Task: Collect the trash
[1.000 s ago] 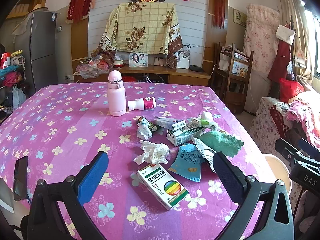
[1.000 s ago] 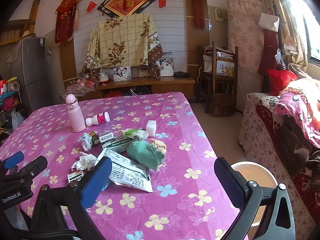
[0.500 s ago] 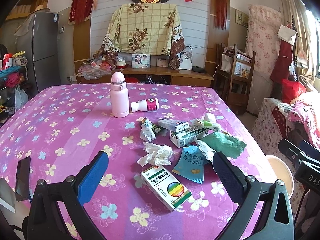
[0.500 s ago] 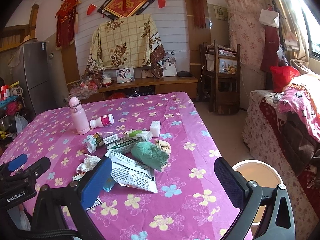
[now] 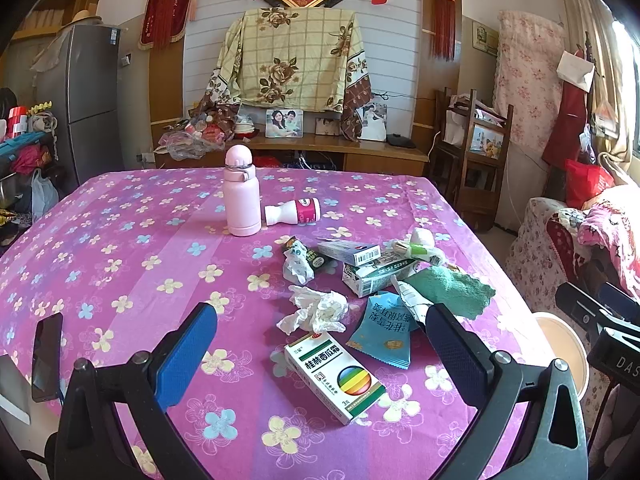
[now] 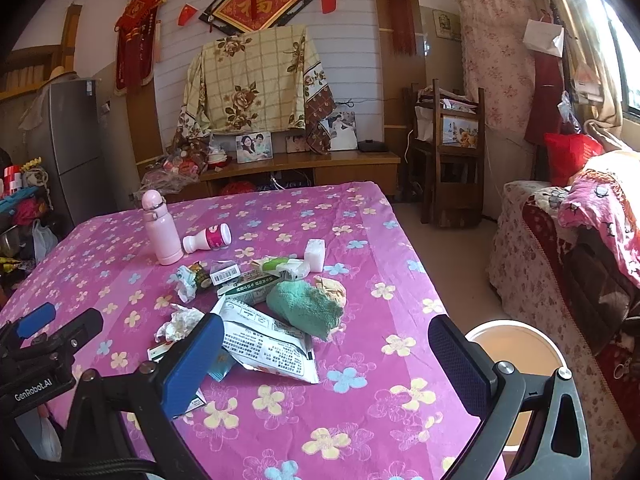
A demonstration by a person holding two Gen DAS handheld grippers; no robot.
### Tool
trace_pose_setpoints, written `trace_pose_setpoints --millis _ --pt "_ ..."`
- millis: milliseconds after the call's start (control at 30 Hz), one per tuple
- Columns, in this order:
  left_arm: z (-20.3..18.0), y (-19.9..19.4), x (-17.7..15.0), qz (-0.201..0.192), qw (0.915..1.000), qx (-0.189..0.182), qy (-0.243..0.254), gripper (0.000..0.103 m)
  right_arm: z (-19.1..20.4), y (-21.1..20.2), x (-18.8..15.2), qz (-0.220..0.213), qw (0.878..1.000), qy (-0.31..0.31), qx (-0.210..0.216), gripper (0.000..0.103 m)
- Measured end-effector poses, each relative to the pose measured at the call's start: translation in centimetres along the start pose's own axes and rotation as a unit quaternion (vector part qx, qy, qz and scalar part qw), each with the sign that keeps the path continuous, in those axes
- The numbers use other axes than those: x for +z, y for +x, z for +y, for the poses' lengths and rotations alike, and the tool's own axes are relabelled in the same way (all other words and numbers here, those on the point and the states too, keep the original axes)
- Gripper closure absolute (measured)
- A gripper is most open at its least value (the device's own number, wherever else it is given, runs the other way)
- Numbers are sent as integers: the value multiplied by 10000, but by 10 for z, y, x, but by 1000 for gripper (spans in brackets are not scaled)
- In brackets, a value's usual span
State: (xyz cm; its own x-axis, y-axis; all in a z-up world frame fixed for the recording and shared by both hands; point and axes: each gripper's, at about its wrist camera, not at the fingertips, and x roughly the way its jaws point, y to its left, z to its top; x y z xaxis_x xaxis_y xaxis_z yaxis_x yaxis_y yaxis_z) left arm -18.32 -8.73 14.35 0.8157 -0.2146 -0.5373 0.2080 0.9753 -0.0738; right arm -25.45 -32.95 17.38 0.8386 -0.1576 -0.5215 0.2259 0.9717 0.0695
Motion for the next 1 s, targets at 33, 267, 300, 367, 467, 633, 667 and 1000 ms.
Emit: trace_pose_setpoints --millis 33,267,300,367,467,633,667,1000 --pt "0 0 0 1 10000 -1 0 0 1 1 -1 7 10000 -51 -19 0" --pt "1 0 0 1 10000 1 -13 0 6 1 -3 -7 9998 -181 -29 0" --pt "1 1 0 7 10000 3 -19 0 7 2 -4 -5 9998 -199 -31 0" --pt "2 2 -1 18 10000 7 -24 0 7 1 -4 1 9998 -205 -35 0" --pt "2 3 -2 41 10000 11 -22 0 9 3 -5 25 9996 -276 -55 0" --pt "2 5 -3 62 10000 15 -21 0 11 5 -6 67 9994 -341 -58 0" --pt "2 5 -3 64 10000 19 -23 0 11 5 -6 76 9994 -346 -49 0" --pt "6 13 -8 221 9997 44 -44 0 14 13 -11 241 9987 -445 -34 0"
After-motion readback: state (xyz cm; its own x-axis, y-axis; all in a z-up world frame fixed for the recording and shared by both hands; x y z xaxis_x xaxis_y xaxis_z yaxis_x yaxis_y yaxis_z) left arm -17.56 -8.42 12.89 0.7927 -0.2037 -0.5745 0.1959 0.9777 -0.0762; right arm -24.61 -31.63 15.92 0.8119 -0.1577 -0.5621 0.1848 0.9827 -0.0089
